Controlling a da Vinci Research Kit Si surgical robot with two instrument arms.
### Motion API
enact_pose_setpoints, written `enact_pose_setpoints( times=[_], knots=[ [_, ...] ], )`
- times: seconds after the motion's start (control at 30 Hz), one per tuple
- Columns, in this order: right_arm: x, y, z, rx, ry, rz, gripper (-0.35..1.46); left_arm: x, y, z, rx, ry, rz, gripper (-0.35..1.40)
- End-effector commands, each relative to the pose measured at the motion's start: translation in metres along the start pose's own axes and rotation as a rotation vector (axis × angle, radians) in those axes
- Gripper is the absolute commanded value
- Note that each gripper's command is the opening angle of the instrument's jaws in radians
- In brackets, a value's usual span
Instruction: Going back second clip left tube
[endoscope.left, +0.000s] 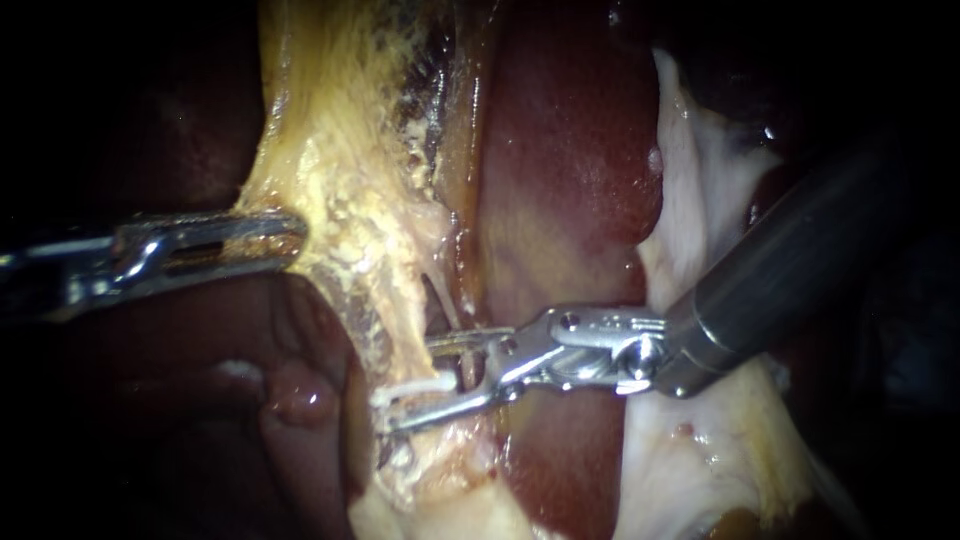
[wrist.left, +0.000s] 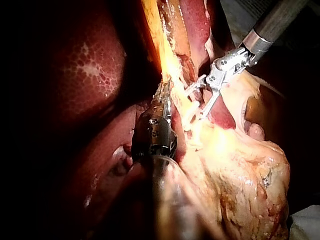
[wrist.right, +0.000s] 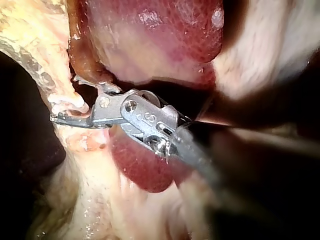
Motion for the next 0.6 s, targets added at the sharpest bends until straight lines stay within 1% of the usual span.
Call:
enact_pose_setpoints(
  times=[0.03,0.1,0.27,0.37,0.5,0.6],
  knots=[
    [0.0003,-0.0001,-0.0006,-0.002,0.001,-0.007,0.60,0.0000,0.0000,0.0000,0.001,0.000,0.001,-0.35],
    [0.0007,-0.0003,-0.0016,-0.001,0.001,-0.009,0.60,0.0000,0.0000,0.0000,0.001,0.000,0.001,-0.35],
    [0.0020,-0.0019,-0.0051,0.015,0.001,-0.048,0.60,0.0000,0.0000,-0.0001,0.001,0.000,0.001,-0.35],
    [0.0039,-0.0029,-0.0078,-0.004,0.003,-0.095,0.60,0.0000,0.0000,-0.0001,0.001,0.000,0.001,-0.35],
    [0.0065,-0.0033,-0.0109,-0.030,0.003,-0.140,0.60,0.0000,0.0000,-0.0001,0.001,0.000,0.001,-0.35],
    [0.0078,-0.0034,-0.0127,-0.041,0.015,-0.178,0.60,0.0000,0.0000,-0.0001,0.001,0.000,0.001,-0.35]
  ],
)
